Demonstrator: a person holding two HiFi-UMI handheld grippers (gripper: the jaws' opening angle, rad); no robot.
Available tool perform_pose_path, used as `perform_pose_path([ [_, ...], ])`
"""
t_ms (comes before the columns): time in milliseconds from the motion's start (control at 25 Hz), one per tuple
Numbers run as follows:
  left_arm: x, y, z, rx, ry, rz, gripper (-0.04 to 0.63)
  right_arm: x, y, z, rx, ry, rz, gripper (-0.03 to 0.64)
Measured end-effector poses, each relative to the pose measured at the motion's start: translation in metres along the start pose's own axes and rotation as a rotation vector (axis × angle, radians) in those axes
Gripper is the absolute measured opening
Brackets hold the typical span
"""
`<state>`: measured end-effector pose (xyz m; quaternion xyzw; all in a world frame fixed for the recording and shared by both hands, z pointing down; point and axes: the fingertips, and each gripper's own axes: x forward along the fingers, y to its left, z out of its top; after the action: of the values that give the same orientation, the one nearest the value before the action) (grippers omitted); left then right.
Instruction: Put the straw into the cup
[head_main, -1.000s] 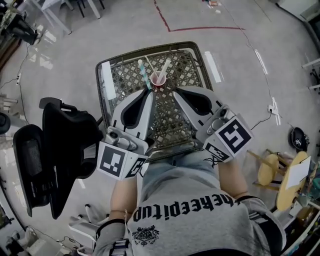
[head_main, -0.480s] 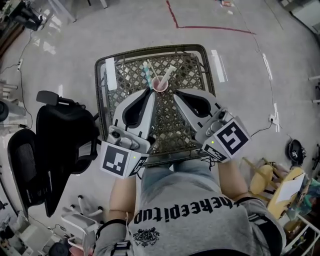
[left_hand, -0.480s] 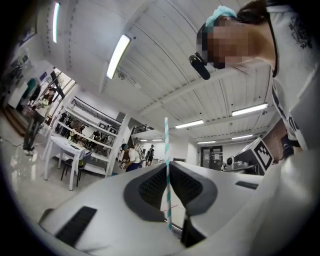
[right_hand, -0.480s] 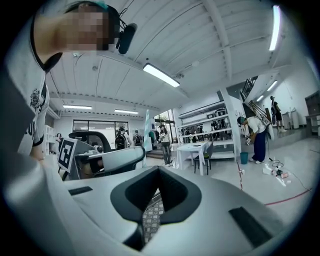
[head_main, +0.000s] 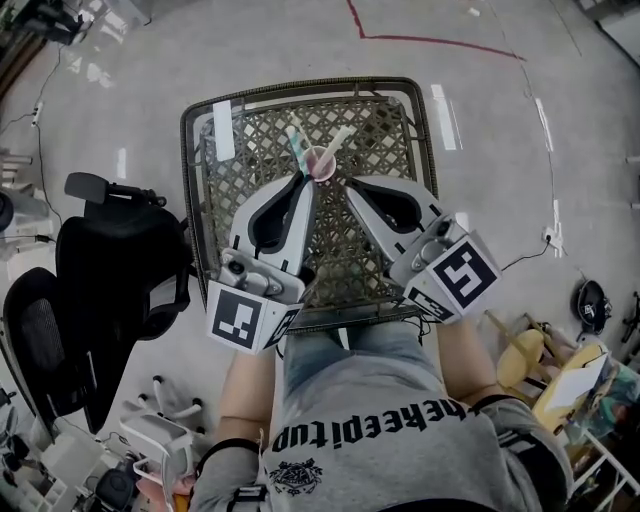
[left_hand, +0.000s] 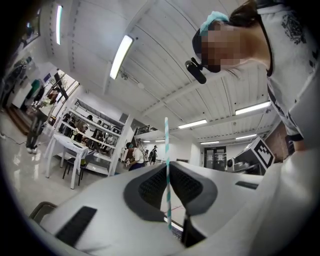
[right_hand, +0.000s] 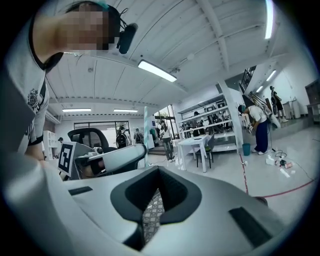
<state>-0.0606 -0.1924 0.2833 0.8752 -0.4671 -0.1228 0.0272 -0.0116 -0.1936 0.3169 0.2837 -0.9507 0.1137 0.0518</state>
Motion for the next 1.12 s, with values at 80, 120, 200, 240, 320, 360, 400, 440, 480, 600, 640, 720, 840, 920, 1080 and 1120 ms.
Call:
perform_pose_path([
  [80,0.002,0.002,-0.007,-0.002,-0.005,0.004,0.063,0.002,-0.004,-0.006,0.010,0.005,0.002,0.012],
  [120,0.003,0.003,-0.010,-0.001,-0.006,0.007,0.063,0.003,-0.006,-0.009,0.015,0.007,0.004,0.012],
  [200,0.006,0.006,-0.016,0.002,-0.007,0.015,0.063,0.005,-0.010,-0.013,0.022,0.011,0.008,0.012],
  [240,0.007,0.007,-0.020,0.003,-0.006,0.019,0.063,0.006,-0.011,-0.016,0.026,0.013,0.010,0.012],
  [320,0.009,0.010,-0.027,0.006,-0.003,0.028,0.063,0.007,-0.015,-0.021,0.033,0.016,0.014,0.012],
  [360,0.010,0.012,-0.031,0.008,-0.001,0.032,0.063,0.008,-0.017,-0.024,0.036,0.018,0.015,0.012],
  [400,0.011,0.013,-0.035,0.009,0.000,0.036,0.063,0.010,-0.018,-0.027,0.039,0.021,0.015,0.012],
  [440,0.012,0.015,-0.038,0.009,0.001,0.040,0.063,0.011,-0.020,-0.030,0.041,0.023,0.016,0.012],
  [480,0.012,0.017,-0.042,0.008,0.002,0.043,0.063,0.012,-0.021,-0.033,0.044,0.026,0.016,0.012],
  [600,0.014,0.022,-0.051,0.004,0.003,0.053,0.063,0.016,-0.025,-0.042,0.054,0.033,0.018,0.012],
  [640,0.015,0.024,-0.055,0.004,0.003,0.056,0.063,0.017,-0.026,-0.045,0.058,0.036,0.019,0.012],
  [720,0.015,0.028,-0.061,0.002,0.002,0.062,0.063,0.020,-0.028,-0.051,0.064,0.042,0.018,0.012],
  [840,0.017,0.034,-0.072,-0.007,-0.003,0.073,0.063,0.022,-0.032,-0.060,0.074,0.047,0.014,0.012],
  [920,0.018,0.038,-0.081,-0.011,-0.003,0.081,0.063,0.024,-0.035,-0.067,0.083,0.048,0.013,0.012],
  [1080,0.020,0.045,-0.102,-0.016,0.001,0.097,0.063,0.025,-0.042,-0.084,0.091,0.058,0.007,0.012],
  [1120,0.019,0.047,-0.107,-0.020,0.003,0.102,0.063,0.026,-0.044,-0.087,0.093,0.060,0.005,0.012],
])
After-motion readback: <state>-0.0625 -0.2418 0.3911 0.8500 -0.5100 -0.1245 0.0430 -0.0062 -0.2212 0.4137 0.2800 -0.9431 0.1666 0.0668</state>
